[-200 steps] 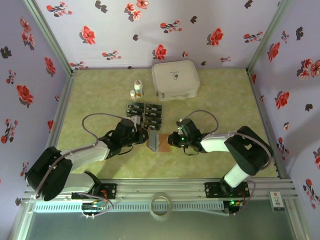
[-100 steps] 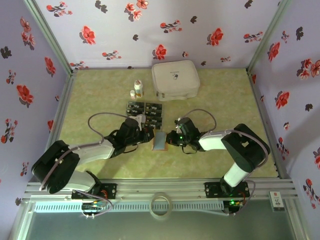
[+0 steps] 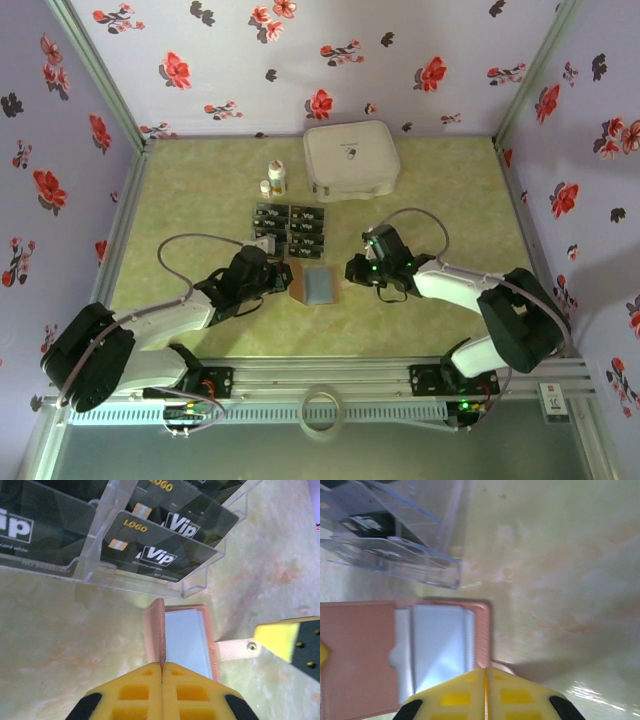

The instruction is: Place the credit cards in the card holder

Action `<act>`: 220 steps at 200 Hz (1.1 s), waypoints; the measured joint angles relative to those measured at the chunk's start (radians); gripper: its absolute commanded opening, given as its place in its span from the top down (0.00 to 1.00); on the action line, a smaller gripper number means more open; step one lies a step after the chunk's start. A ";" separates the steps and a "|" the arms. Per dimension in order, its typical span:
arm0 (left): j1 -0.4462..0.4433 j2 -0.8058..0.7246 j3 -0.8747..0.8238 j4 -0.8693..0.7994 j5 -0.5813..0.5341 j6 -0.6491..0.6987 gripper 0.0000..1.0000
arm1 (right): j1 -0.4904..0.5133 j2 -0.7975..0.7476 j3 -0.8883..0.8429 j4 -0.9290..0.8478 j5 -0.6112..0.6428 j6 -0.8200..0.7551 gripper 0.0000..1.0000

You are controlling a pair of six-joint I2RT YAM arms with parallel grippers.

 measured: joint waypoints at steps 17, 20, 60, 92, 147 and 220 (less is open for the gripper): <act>0.000 0.000 -0.005 0.000 -0.004 0.000 1.00 | 0.028 0.001 0.031 -0.012 0.000 0.000 0.91; 0.000 0.000 -0.005 -0.001 -0.004 0.000 1.00 | 0.035 0.003 0.037 -0.012 0.000 0.000 0.91; 0.000 0.000 -0.011 -0.010 -0.019 0.001 1.00 | 0.123 0.084 0.116 -0.009 0.000 0.001 0.92; 0.000 -0.002 -0.011 -0.042 -0.031 0.026 0.76 | 0.149 0.165 0.128 0.008 0.001 0.004 0.93; 0.003 0.012 0.061 -0.254 -0.098 0.100 0.43 | 0.149 0.193 0.083 0.045 0.016 0.010 0.94; 0.000 0.194 0.182 -0.450 -0.188 0.158 0.43 | 0.149 0.193 0.046 0.099 0.020 0.031 0.94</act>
